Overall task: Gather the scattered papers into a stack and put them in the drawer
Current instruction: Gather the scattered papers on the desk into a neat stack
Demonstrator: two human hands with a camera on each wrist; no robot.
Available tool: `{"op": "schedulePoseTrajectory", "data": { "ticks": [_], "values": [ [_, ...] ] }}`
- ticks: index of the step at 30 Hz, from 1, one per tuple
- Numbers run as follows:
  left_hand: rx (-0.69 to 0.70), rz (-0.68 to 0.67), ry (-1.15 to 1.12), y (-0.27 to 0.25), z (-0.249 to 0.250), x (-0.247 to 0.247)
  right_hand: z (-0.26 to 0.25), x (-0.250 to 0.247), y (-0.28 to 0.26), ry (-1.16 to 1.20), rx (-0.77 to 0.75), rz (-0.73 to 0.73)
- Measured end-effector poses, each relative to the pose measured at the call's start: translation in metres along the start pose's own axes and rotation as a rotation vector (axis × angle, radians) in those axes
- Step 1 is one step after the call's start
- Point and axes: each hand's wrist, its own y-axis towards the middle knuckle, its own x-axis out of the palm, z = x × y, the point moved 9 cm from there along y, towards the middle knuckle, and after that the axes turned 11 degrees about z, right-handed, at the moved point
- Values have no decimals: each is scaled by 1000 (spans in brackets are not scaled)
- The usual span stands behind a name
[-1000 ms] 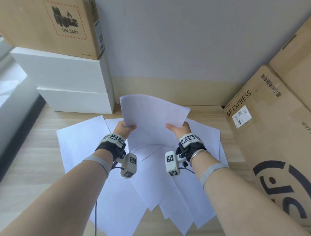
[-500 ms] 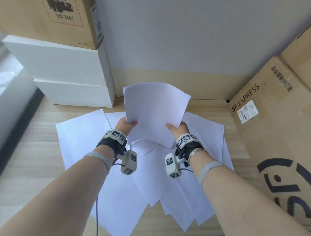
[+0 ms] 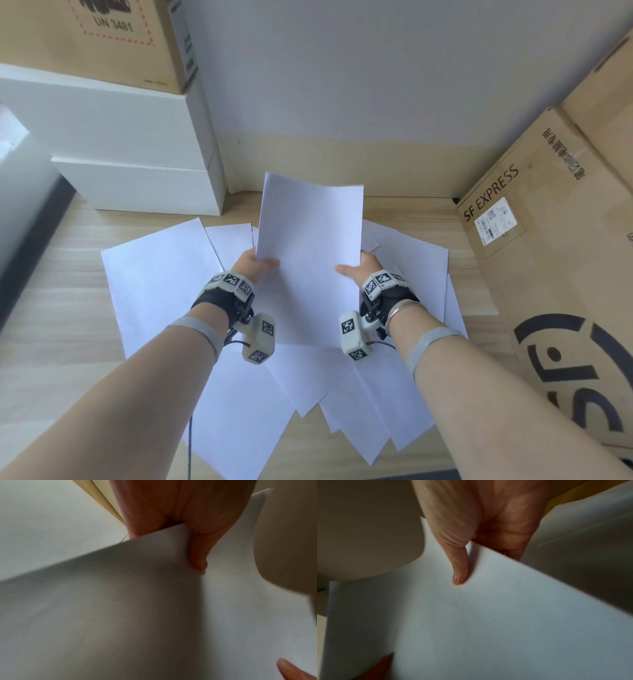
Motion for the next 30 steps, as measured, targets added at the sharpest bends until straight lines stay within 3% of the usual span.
{"op": "schedulePoseTrajectory", "data": {
  "ticks": [3,6,10,16,26,30],
  "values": [
    [-34,14,79,-4,-22,1,41,-3,1,-85,85,-31],
    [-74,15,97,-4,-41,0,80,-27,-1,-293,170,0],
    [-124,15,105,-3,-62,-2,127,-56,-5,-401,318,43],
    [-182,5,89,-6,-79,3,157,-76,-14,-670,415,159],
    [-242,-7,83,-3,-84,14,174,-93,-8,-690,510,182],
    [-242,-9,98,-1,-79,21,176,-99,-3,-602,565,116]
  ]
}}
